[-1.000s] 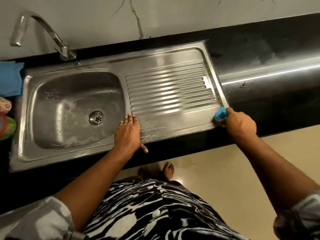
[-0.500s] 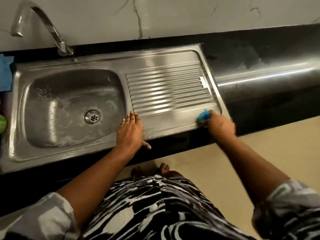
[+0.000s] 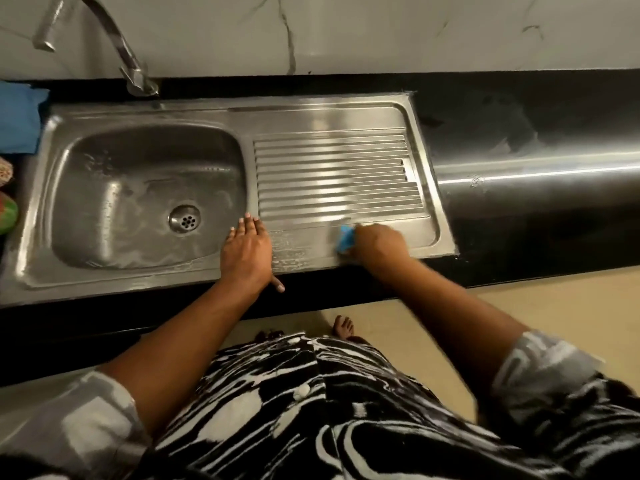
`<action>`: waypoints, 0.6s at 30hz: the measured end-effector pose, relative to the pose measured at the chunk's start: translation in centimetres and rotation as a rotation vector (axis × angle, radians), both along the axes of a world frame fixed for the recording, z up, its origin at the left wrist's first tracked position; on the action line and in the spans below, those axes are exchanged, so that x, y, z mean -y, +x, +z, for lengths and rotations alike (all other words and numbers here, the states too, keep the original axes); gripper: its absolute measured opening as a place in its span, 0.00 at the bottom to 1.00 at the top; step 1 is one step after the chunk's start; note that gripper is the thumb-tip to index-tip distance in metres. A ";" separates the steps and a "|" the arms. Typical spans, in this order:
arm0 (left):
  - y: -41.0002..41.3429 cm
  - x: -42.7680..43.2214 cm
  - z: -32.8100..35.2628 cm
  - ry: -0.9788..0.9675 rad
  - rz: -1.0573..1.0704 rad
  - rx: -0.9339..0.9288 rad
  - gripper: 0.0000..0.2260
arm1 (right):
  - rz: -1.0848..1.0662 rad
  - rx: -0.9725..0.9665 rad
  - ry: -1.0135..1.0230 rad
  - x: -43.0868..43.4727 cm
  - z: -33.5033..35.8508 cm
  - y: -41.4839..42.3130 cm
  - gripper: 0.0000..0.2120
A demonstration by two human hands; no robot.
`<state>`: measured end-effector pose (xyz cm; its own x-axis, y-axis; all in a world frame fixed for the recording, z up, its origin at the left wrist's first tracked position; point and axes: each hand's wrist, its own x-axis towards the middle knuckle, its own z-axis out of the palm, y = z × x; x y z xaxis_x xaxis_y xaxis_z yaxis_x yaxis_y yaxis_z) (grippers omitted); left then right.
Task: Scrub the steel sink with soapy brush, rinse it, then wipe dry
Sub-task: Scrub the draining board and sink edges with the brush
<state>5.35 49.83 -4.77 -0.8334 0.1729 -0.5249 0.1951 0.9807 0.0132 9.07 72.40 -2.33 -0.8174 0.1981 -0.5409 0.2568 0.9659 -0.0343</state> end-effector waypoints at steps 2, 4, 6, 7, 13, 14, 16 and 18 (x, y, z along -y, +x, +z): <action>-0.3 -0.5 -0.1 -0.032 0.010 0.014 0.81 | -0.079 0.072 0.138 -8.1 0.8 0.7 0.22; -0.8 -1.0 -0.4 -0.060 0.001 0.021 0.83 | -0.163 0.096 0.207 -14.7 1.0 1.5 0.22; -1.0 -1.5 -0.4 -0.073 -0.032 0.007 0.83 | -0.167 0.083 0.178 -16.3 0.4 1.9 0.23; -0.9 -1.8 -0.3 -0.074 -0.055 -0.003 0.82 | -0.148 0.053 0.149 -15.3 -0.1 2.1 0.23; -0.3 -3.1 0.5 -0.096 -0.073 -0.063 0.72 | 0.102 -0.122 -0.223 1.8 -3.1 0.7 0.20; -0.3 -3.2 0.7 -0.114 -0.057 -0.051 0.75 | 0.143 -0.145 -0.207 3.1 -3.4 0.4 0.18; -0.1 -3.2 0.7 -0.121 -0.022 -0.040 0.76 | 0.185 -0.146 -0.219 2.2 -3.4 0.3 0.19; 0.1 -2.9 0.9 -0.105 0.001 -0.041 0.75 | 0.152 -0.123 -0.234 -1.9 -2.8 0.8 0.22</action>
